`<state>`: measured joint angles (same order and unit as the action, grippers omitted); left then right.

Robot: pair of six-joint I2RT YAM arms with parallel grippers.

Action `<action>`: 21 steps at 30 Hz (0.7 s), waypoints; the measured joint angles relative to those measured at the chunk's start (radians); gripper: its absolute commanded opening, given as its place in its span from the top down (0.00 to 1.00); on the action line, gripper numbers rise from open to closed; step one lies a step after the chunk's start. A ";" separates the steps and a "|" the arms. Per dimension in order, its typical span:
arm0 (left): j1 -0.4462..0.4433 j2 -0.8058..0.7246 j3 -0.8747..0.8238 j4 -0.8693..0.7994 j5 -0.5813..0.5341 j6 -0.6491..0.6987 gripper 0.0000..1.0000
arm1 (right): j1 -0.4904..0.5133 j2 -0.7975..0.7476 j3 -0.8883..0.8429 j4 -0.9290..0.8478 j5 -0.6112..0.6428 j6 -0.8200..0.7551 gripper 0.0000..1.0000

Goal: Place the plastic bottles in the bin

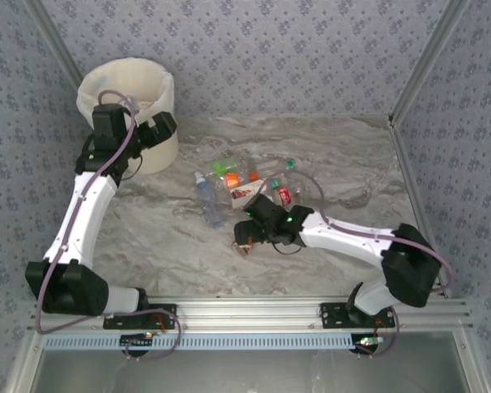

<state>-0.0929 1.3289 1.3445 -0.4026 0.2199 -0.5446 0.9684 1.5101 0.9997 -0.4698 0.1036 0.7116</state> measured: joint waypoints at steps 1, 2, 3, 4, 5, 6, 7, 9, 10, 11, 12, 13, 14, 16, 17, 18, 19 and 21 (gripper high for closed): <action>0.000 -0.014 -0.021 -0.001 -0.004 -0.002 0.01 | 0.008 0.030 0.022 -0.010 -0.004 0.000 0.00; 0.000 -0.022 -0.034 0.000 -0.006 -0.003 0.01 | 0.015 0.053 0.040 -0.019 -0.006 0.000 0.00; 0.000 -0.029 -0.047 -0.002 -0.008 -0.006 0.00 | 0.023 0.082 0.064 -0.035 -0.006 0.001 0.00; 0.000 -0.031 -0.055 -0.002 -0.011 -0.007 0.00 | 0.029 0.108 0.087 -0.052 -0.006 0.003 0.00; 0.000 -0.031 -0.060 -0.003 -0.011 -0.007 0.00 | 0.034 0.128 0.103 -0.066 -0.005 0.004 0.00; 0.000 -0.031 -0.065 -0.003 -0.012 -0.007 0.00 | 0.040 0.148 0.118 -0.083 -0.003 0.006 0.00; 0.000 -0.031 -0.071 -0.004 -0.014 -0.007 0.01 | 0.045 0.162 0.123 -0.098 -0.003 0.007 0.00; 0.000 -0.031 -0.079 -0.005 -0.018 -0.007 0.00 | 0.053 0.178 0.124 -0.138 -0.001 0.015 0.00; 0.000 -0.031 -0.082 -0.005 -0.020 -0.007 0.01 | 0.056 0.182 0.121 -0.155 0.004 0.020 0.00; 0.000 -0.031 -0.085 -0.005 -0.023 -0.007 0.01 | 0.056 0.182 0.114 -0.169 0.007 0.027 0.00; 0.000 -0.031 -0.087 -0.005 -0.023 -0.007 0.01 | 0.056 0.181 0.107 -0.180 0.011 0.034 0.00; 0.000 -0.031 -0.090 -0.005 -0.025 -0.007 0.01 | 0.055 0.181 0.097 -0.186 0.014 0.040 0.00; 0.000 -0.031 -0.093 -0.005 -0.026 -0.008 0.01 | 0.053 0.181 0.086 -0.187 0.017 0.043 0.00; 0.000 -0.031 -0.100 -0.003 -0.025 -0.015 0.01 | 0.045 0.181 0.060 -0.184 0.024 0.048 0.00; 0.000 -0.031 -0.105 -0.003 -0.025 -0.019 0.01 | 0.042 0.181 0.048 -0.179 0.026 0.048 0.01; 0.000 -0.031 -0.109 -0.003 -0.024 -0.024 0.01 | 0.038 0.181 0.037 -0.170 0.030 0.047 0.01; -0.001 -0.029 -0.111 -0.004 -0.025 -0.026 0.01 | 0.033 0.181 0.027 -0.155 0.031 0.039 0.02; -0.004 -0.021 -0.112 -0.003 -0.024 -0.030 0.01 | 0.024 0.182 0.018 -0.123 0.031 0.027 0.04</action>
<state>-0.0971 1.3083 1.2327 -0.4061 0.1959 -0.5747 0.9924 1.6917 1.0180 -0.5930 0.1349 0.7383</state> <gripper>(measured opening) 0.994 0.979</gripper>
